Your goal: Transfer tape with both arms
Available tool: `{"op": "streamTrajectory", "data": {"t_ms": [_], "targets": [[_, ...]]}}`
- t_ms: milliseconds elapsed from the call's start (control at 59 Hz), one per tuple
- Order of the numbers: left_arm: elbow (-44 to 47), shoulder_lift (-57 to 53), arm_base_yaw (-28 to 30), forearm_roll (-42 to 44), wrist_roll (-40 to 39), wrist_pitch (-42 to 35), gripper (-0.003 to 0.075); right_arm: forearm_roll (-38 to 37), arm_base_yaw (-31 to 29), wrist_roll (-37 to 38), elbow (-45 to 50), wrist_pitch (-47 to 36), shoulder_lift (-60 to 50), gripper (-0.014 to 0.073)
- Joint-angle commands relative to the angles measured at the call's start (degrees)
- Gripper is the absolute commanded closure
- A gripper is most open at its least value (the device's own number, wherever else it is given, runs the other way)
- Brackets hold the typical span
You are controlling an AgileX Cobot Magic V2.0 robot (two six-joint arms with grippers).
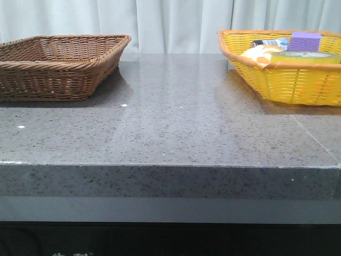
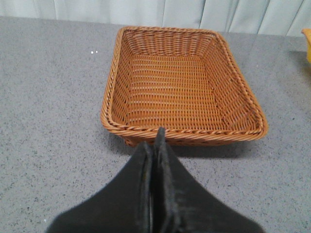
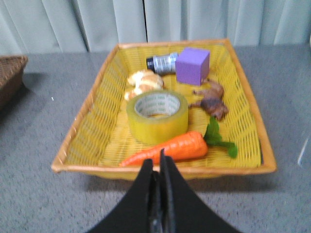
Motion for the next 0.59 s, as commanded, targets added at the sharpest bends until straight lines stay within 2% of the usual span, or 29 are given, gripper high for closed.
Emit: {"op": "streamTrajectory", "data": {"t_ms": [0, 187, 237, 271, 356, 390, 475, 526, 577], "targets": [[-2.05, 1.58, -0.04, -0.85, -0.50, -3.76, 0.0740, -0.19, -0.40, -0.42, -1.04, -1.91, 2.54, 0.0662], [-2.05, 4.50, -0.04, -0.85, -0.50, -3.64, 0.0739, -2.88, -0.40, -3.21, -1.33, -0.23, 5.69, 0.0647], [-2.05, 5.22, -0.04, -0.85, -0.50, -3.64, 0.0735, -2.93, -0.40, -3.21, -1.45, 0.44, 6.24, 0.0601], [-2.05, 5.82, -0.04, -0.85, -0.50, -3.64, 0.0714, -2.93, -0.40, -3.21, -1.42, 0.90, 6.77, 0.0532], [-2.05, 6.95, -0.04, -0.85, -0.50, -3.76, 0.0604, -2.93, -0.40, -3.21, -1.42, 1.29, 7.37, 0.0343], [-2.05, 7.25, -0.04, -0.74, -0.50, -3.86, 0.0533, -2.93, -0.40, -3.21, -1.42, 1.23, 7.50, 0.0238], [-2.05, 8.10, -0.04, 0.27, -0.50, -4.34, 0.0313, -2.93, -0.40, -3.21, -1.42, 1.23, 7.89, 0.0072], [-2.05, 8.54, -0.04, 0.31, -0.50, -4.46, 0.0229, -2.93, -0.40, -3.21, -1.42, 1.50, 8.02, 0.0020], [-2.05, 8.83, -0.26, 0.31, -0.50, -4.68, 0.0162, -2.93, -0.40, -3.21, -1.42, 1.76, 8.43, 0.0005]]}}
